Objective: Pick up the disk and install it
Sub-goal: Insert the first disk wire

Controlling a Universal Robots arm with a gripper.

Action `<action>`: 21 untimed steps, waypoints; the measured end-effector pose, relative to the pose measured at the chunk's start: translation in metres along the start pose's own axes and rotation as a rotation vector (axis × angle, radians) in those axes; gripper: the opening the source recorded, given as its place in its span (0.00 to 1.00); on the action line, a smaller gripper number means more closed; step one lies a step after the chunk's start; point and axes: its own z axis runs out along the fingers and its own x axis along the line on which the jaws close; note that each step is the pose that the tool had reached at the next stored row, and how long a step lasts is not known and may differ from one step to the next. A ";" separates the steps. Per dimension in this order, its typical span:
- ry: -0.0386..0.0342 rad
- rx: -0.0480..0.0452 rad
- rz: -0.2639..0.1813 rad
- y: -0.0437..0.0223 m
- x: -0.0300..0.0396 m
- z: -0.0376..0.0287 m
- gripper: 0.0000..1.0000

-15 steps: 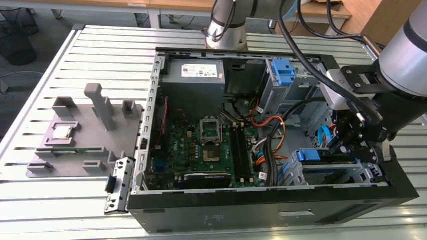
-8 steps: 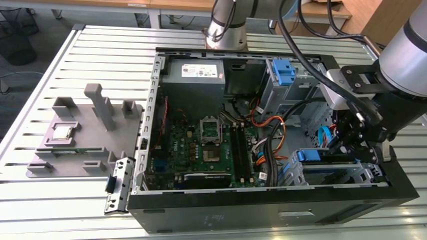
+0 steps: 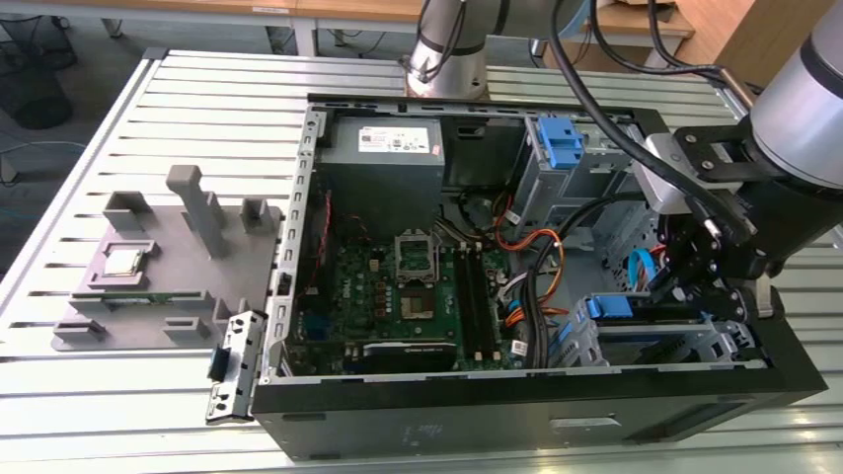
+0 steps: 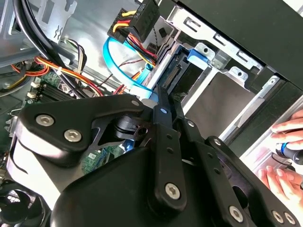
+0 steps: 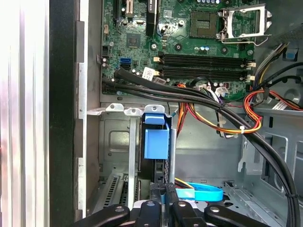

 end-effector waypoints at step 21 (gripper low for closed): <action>-0.0137 0.0004 0.002 0.0005 0.0018 0.0018 0.16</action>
